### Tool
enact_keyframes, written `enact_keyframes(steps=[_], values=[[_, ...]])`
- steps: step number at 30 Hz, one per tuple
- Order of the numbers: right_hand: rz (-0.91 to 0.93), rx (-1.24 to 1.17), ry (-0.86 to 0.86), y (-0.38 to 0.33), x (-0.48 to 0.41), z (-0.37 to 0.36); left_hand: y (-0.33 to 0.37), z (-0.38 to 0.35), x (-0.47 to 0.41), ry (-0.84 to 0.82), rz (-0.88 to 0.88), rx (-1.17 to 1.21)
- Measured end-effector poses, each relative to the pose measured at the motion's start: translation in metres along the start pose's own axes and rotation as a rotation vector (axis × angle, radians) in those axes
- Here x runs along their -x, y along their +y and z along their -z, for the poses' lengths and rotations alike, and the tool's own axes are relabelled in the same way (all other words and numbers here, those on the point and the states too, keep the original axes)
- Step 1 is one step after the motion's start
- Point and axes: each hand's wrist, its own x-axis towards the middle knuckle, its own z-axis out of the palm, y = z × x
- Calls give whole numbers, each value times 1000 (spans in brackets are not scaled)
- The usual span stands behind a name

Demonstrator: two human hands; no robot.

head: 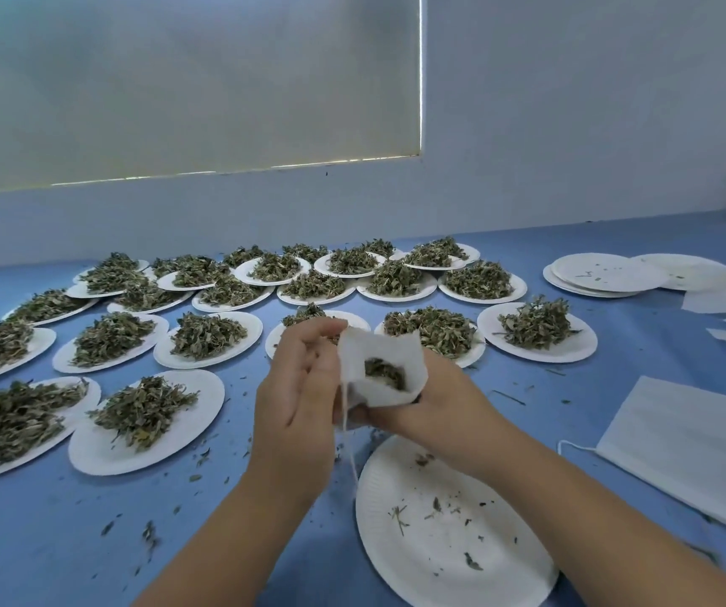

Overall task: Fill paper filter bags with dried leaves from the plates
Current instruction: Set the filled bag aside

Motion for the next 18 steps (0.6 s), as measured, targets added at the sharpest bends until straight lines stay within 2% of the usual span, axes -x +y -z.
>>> enact_keyframes(steps=[4,7,11,14,18], values=[[-66,-57,194,-1,-5,13,-13,0,-5,-73,54,-223],[-110,-148,249,-3,-8,15,-17,0,-3,-96,86,-339],[-170,-173,189,-10,-14,2,-13,10,-3,-105,103,-378],[-194,-261,115,-24,-25,-13,-7,31,-5,-6,173,-329],[-165,-294,-18,-49,-47,-54,11,83,0,97,238,-406]])
